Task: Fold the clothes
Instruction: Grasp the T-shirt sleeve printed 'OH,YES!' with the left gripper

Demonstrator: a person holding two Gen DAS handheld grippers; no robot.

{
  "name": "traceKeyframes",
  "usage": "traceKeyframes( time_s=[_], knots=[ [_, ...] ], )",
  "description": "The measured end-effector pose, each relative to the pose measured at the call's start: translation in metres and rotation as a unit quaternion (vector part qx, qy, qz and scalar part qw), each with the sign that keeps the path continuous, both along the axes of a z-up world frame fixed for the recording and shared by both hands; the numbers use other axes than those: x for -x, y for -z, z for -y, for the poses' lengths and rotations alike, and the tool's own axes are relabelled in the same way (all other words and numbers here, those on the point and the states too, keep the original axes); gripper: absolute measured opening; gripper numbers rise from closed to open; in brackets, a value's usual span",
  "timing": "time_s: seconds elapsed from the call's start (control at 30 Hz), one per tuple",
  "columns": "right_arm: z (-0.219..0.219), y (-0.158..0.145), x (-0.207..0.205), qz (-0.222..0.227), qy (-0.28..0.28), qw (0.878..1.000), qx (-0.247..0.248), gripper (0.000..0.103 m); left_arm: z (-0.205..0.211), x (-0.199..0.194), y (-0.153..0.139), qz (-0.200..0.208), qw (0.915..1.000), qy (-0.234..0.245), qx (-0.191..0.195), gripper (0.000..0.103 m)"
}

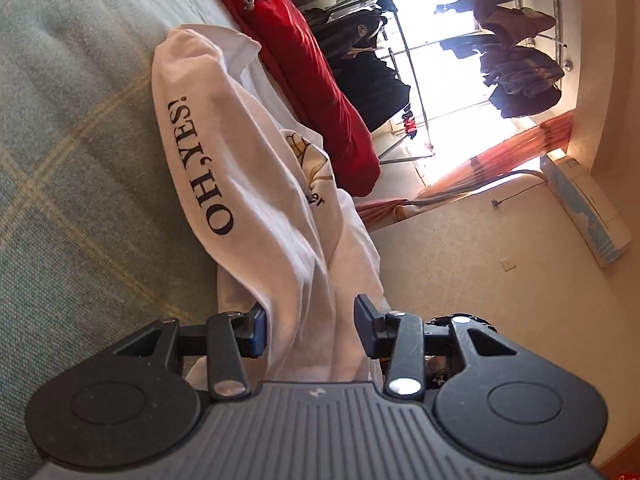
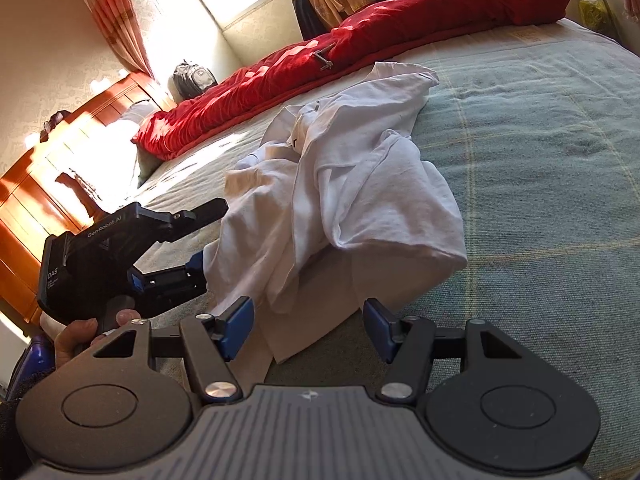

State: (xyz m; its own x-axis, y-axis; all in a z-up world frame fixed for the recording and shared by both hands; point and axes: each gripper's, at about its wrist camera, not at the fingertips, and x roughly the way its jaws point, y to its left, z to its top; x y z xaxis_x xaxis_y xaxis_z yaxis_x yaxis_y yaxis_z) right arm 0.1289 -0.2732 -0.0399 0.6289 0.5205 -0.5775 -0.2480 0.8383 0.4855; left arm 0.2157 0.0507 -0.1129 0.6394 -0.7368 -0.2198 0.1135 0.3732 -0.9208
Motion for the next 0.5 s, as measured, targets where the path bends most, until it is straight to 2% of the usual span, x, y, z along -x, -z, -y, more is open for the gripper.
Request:
traceKeyframes(
  time_s=[0.07, 0.13, 0.17, 0.2, 0.23, 0.37, 0.5],
  knots=[
    [0.001, 0.001, 0.000, -0.002, 0.000, 1.000, -0.001, 0.065, -0.002, 0.001, 0.004, -0.005, 0.9998, -0.005, 0.017, 0.041],
    [0.001, 0.003, 0.000, -0.005, 0.001, 1.000, -0.001, 0.065, 0.000, 0.000, 0.001, -0.002, 0.9999, -0.013, 0.005, 0.038],
    [0.001, 0.003, -0.001, -0.006, 0.001, 1.000, -0.003, 0.065, 0.001, 0.000, -0.001, -0.001, 0.9998, -0.018, -0.001, 0.034],
    [0.000, 0.003, -0.001, -0.007, 0.001, 1.000, -0.004, 0.065, 0.003, -0.001, -0.002, 0.000, 0.9997, -0.022, -0.008, 0.021],
    [-0.001, 0.003, -0.001, -0.005, 0.001, 1.000, -0.004, 0.065, 0.004, -0.001, -0.006, -0.004, 0.9992, -0.028, -0.026, 0.004],
    [-0.004, -0.002, 0.003, 0.005, -0.003, 1.000, 0.011, 0.065, 0.003, 0.005, -0.033, 0.021, 0.9906, -0.053, -0.124, 0.002],
    [-0.003, -0.006, 0.003, 0.012, -0.001, 1.000, 0.020, 0.065, -0.012, 0.010, -0.066, 0.055, 0.9712, -0.078, -0.219, 0.001]
  ],
)
